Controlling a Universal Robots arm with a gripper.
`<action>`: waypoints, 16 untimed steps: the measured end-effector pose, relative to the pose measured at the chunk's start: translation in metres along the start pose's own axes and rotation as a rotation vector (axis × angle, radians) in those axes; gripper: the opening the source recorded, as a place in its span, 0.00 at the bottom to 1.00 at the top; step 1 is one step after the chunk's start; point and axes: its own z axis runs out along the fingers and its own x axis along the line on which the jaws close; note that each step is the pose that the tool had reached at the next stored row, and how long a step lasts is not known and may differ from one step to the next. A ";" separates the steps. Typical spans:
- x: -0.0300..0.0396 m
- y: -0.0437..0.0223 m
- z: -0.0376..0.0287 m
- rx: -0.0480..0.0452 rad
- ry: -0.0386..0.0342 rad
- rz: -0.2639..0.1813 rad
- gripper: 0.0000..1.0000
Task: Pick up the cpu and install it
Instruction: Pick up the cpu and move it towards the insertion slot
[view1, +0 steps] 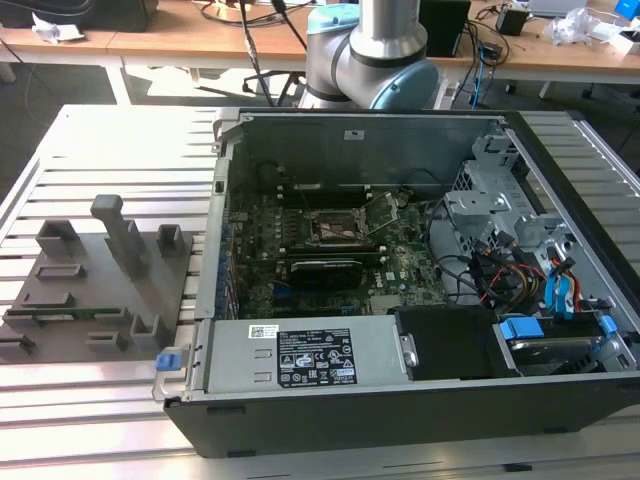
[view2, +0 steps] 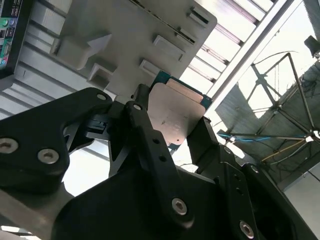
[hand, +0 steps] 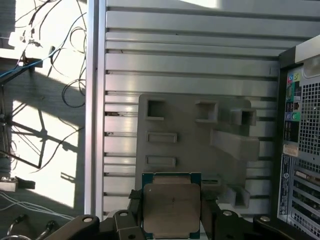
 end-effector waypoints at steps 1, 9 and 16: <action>0.0000 0.0000 -0.0002 -0.0002 0.0003 0.000 0.55; -0.0065 -0.0003 0.0000 -0.0014 0.0003 0.000 0.55; -0.0320 -0.0010 0.0008 -0.0014 0.0002 0.000 0.55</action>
